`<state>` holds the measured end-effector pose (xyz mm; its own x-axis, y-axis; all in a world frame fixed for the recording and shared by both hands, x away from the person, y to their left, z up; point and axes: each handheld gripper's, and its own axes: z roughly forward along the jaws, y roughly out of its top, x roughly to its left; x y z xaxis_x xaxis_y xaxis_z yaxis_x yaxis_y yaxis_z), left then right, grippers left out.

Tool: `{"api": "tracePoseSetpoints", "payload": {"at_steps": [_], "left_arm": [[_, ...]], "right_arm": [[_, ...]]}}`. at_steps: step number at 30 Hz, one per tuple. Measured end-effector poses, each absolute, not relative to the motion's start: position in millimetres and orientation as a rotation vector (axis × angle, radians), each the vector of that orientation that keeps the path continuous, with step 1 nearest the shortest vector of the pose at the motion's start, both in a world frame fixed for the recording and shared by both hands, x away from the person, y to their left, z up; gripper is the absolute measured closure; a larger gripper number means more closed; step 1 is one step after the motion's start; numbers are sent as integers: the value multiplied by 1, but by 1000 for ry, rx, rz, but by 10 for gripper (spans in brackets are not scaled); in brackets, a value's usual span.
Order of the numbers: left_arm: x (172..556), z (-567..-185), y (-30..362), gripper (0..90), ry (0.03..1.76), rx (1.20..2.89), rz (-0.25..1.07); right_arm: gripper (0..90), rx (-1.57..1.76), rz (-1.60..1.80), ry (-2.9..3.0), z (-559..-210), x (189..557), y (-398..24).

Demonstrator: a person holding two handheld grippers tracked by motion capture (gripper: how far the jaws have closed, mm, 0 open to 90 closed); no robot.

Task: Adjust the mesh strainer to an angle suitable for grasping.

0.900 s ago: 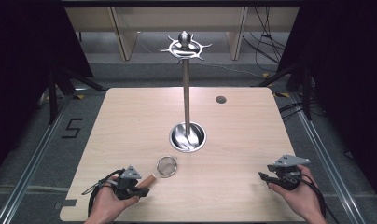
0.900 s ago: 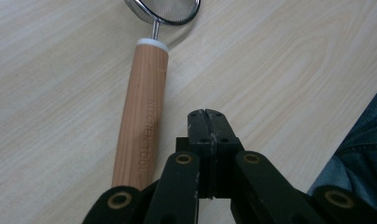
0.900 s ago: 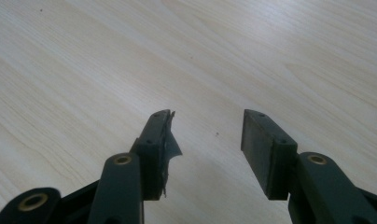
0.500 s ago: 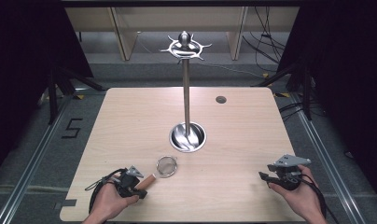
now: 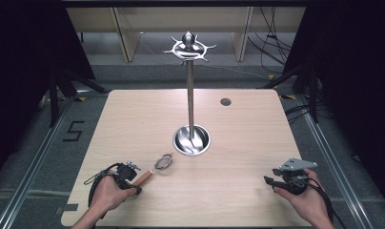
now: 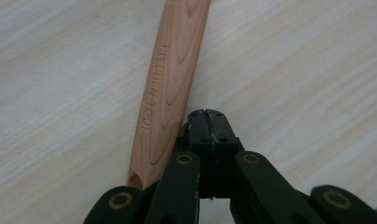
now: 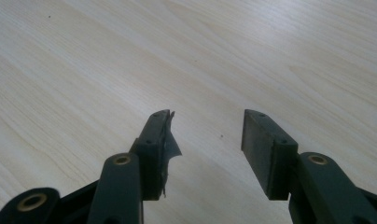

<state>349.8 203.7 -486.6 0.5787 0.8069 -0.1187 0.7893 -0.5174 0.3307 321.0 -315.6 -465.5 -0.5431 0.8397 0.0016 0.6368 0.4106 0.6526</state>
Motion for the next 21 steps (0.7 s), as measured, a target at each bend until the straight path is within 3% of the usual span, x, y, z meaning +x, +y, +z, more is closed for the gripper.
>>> {"api": "tracePoseSetpoints", "payload": {"at_steps": [4,6,8,10,13,15,21], "left_arm": [[354,-487,207,893,1364,2421,16],[358,-487,212,893,1365,2450,94],[360,-487,214,892,1391,2429,54],[365,-485,219,892,1381,2464,126],[371,-487,222,892,1433,2405,87],[379,-485,227,893,1434,2431,145],[398,-485,230,892,1506,2411,137]], "right_arm": [[533,1279,876,2343,-466,322,-316],[532,1253,880,2334,-468,323,-318],[530,1248,881,2335,-469,323,-318],[529,1268,871,2345,-468,322,-317],[528,1262,874,2344,-467,322,-317],[527,1258,870,2346,-468,322,-317],[525,1260,869,2357,-469,323,-317]]}}
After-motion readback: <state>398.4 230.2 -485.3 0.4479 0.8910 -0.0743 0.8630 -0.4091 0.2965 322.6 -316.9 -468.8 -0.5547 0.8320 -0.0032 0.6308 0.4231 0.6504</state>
